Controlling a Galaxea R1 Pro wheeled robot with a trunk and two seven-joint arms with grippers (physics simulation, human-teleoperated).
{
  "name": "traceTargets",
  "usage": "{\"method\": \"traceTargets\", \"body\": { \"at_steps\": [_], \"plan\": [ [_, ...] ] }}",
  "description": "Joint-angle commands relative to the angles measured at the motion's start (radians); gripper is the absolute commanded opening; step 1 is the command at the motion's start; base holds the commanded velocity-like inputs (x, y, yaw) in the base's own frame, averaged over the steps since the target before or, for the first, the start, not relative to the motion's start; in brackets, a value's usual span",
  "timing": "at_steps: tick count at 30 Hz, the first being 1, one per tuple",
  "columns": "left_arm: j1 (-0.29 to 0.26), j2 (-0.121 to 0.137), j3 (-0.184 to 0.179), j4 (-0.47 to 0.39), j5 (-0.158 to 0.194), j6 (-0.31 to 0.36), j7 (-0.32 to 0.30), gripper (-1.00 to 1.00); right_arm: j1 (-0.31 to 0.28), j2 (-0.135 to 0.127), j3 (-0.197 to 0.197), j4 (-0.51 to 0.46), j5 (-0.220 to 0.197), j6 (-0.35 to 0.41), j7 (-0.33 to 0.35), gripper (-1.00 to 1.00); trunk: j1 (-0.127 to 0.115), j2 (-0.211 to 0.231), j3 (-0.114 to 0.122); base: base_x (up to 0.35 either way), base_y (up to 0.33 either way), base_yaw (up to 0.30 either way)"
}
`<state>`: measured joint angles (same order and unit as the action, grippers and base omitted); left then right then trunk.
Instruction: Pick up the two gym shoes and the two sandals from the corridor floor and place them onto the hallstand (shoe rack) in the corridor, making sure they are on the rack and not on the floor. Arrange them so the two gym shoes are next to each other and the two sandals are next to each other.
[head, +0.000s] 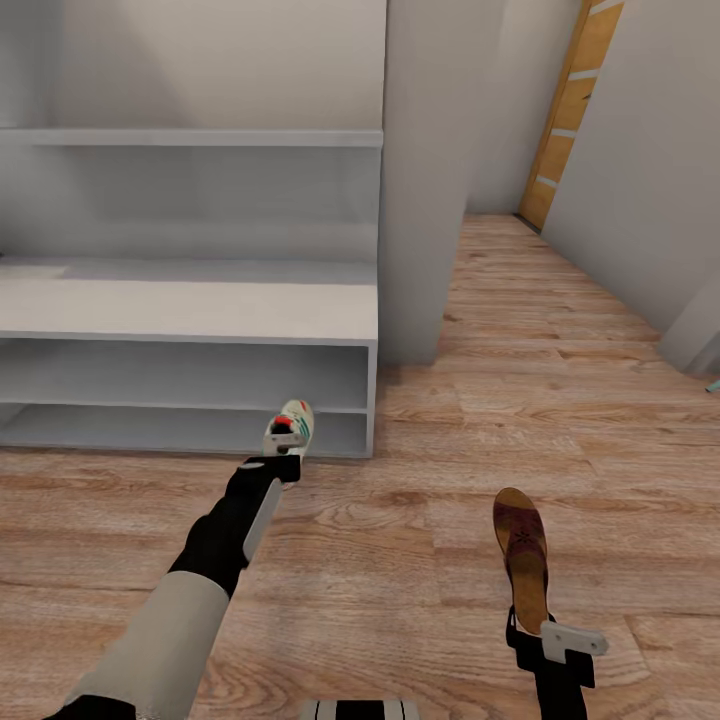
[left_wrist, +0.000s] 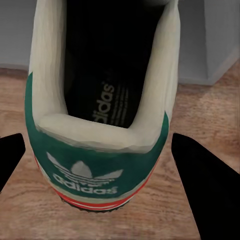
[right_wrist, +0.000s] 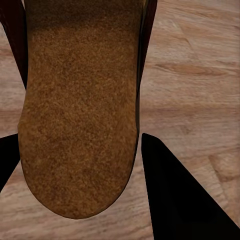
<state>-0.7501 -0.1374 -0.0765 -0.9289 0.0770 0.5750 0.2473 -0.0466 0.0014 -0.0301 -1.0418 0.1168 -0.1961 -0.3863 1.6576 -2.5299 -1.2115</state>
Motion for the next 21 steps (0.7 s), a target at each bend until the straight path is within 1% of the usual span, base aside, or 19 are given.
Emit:
{"method": "traceTargets", "body": {
  "at_steps": [1,3,4,6,13,21],
  "plan": [
    [-0.004,0.0,0.0,0.004,0.001,0.007,0.0,-1.0,0.0,0.0,0.0,0.0,-0.003,-0.002,0.001,-1.0,0.0,0.0,0.0,0.0,0.0,0.0],
    [-0.008,0.0,0.001,0.01,0.004,0.023,0.0,-1.0,0.0,0.0,0.0,0.001,-0.003,-0.002,0.001,-1.0,0.0,0.0,0.0,0.0,0.0,0.0],
    [-0.012,0.0,-0.001,0.014,0.007,0.049,0.0,-1.0,0.0,-0.001,0.0,0.001,-0.003,-0.002,0.001,-1.0,0.0,0.0,0.0,0.0,0.0,0.0],
    [-0.013,-0.001,-0.003,0.016,0.008,0.06,-0.001,-1.0,0.0,-0.001,0.0,0.001,-0.003,-0.002,0.001,-1.0,0.0,0.0,0.0,0.0,0.0,0.0],
    [-0.015,-0.001,-0.006,0.016,0.011,0.077,-0.003,-1.0,0.0,-0.003,0.0,0.002,-0.003,-0.002,0.002,-1.0,0.0,0.0,0.0,0.0,0.0,0.0],
    [-0.018,0.004,0.001,0.01,0.012,0.093,-0.005,-1.0,0.0,-0.003,0.001,0.002,-0.003,-0.002,0.003,-1.0,0.0,0.0,0.0,0.0,0.0,0.0]
  ]
}}
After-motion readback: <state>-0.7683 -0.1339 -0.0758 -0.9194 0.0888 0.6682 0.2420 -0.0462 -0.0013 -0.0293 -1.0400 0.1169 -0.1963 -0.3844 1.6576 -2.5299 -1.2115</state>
